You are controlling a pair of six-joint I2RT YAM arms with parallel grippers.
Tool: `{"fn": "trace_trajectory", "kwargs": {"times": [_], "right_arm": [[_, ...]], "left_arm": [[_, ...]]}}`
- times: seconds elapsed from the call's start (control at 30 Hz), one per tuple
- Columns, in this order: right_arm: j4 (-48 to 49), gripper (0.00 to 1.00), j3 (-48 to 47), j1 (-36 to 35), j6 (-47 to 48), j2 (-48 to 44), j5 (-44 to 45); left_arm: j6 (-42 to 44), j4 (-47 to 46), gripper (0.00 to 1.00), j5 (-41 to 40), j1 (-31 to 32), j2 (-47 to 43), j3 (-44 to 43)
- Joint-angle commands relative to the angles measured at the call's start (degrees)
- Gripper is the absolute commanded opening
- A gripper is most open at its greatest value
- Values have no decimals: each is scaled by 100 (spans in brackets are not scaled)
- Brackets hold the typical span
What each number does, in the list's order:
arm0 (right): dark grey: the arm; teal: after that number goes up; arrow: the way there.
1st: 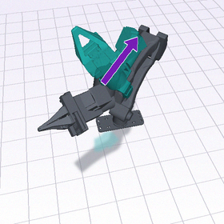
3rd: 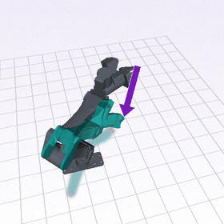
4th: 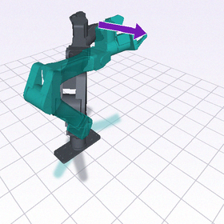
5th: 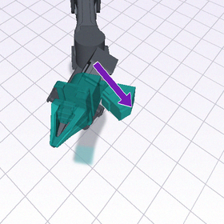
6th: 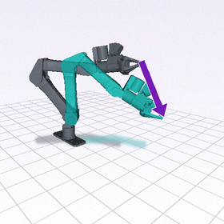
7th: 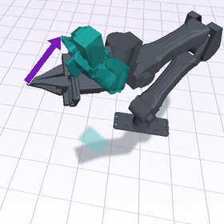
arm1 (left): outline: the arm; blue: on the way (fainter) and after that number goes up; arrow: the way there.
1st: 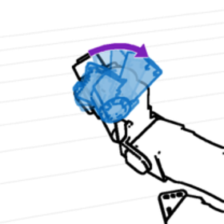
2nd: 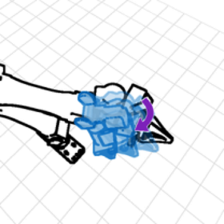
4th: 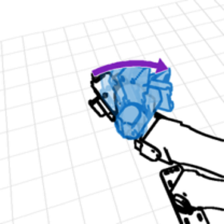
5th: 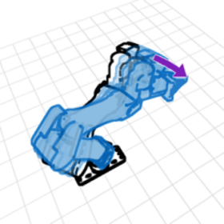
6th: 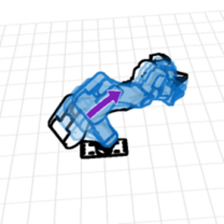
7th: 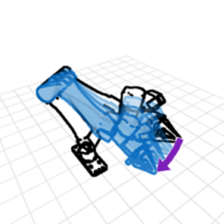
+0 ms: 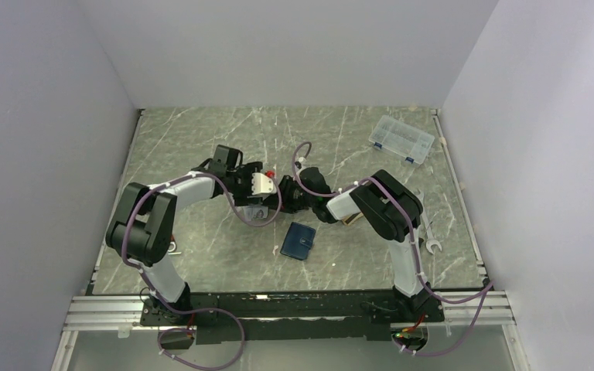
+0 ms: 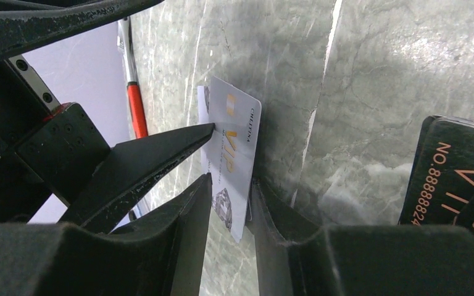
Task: Put the credit cards into the card holder
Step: Pick up the credit card from the storage box.
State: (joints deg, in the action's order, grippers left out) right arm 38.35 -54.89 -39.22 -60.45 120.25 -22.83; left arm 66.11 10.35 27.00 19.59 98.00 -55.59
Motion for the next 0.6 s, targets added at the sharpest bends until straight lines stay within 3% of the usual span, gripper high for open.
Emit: {"fn": "trace_trajectory", "kwargs": {"times": [0.0, 0.23, 0.57], "right_arm": [[-741, 35, 224, 2, 244, 46, 373], [-829, 36, 183, 8, 256, 73, 366], [-1003, 33, 133, 10, 315, 84, 448]], "left_arm": [[249, -39, 80, -122, 145, -53, 183], [142, 57, 80, -68, 286, -113, 161], [-70, 518, 80, 264, -228, -300, -327]]}}
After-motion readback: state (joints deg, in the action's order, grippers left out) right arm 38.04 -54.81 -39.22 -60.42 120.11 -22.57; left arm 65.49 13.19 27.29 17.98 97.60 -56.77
